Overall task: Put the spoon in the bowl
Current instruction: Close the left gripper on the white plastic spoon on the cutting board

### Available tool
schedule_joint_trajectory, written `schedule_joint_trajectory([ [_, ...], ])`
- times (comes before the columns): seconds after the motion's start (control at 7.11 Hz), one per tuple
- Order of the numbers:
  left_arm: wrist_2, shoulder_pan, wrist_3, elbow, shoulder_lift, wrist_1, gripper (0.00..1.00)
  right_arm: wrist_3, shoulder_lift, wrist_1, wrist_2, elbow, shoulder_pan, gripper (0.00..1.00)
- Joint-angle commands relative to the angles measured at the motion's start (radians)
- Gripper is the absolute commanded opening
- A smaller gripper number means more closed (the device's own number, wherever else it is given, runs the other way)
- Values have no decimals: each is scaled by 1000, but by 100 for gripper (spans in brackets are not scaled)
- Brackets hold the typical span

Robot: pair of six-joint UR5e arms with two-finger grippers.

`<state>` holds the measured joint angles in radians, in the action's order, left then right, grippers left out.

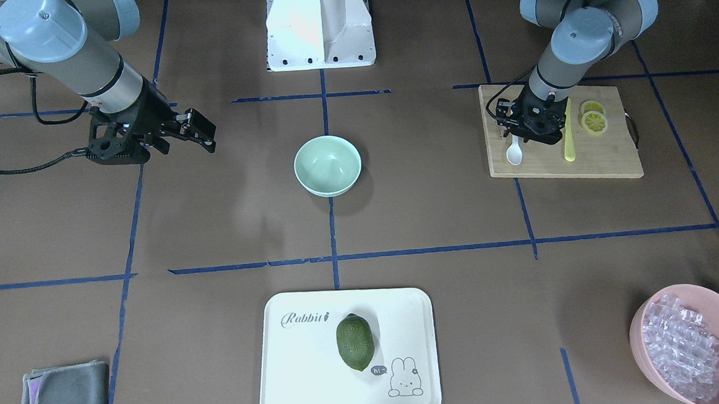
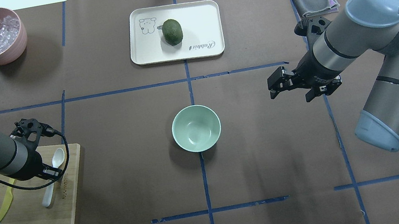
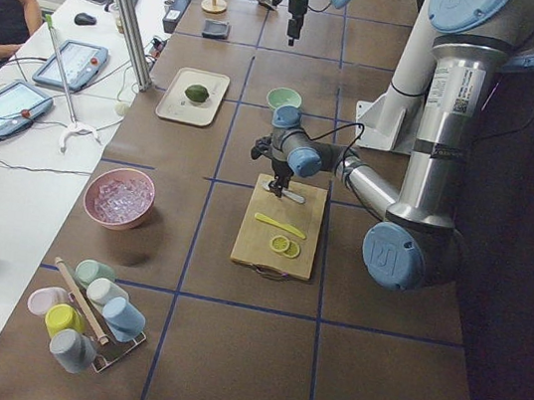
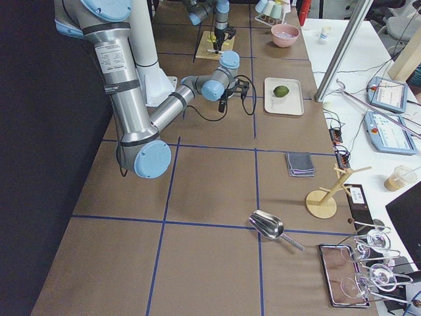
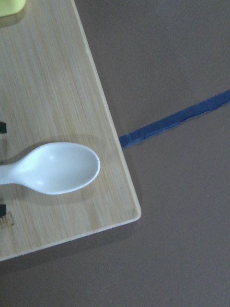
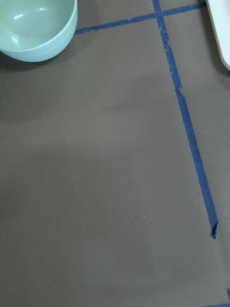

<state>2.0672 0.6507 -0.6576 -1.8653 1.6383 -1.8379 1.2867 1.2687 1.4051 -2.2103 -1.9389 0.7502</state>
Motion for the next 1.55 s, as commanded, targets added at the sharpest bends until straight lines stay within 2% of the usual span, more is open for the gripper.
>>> schedule_joint_trajectory([
  [0.0,21,0,-10,-6,-2,-1,10,0,0,0,0,0,1,99],
  [0.14,22,0,-13,-6,-2,0,0,0,-2,0,0,-2,1,99],
  [0.42,60,3,-14,-24,6,0,0,0,-2,0,-3,-3,1,99],
  [1.27,62,10,-23,-70,12,0,0,0,6,0,-11,-17,17,99],
  [1.41,67,6,-92,-71,64,2,0,-4,32,0,-22,-32,44,99],
])
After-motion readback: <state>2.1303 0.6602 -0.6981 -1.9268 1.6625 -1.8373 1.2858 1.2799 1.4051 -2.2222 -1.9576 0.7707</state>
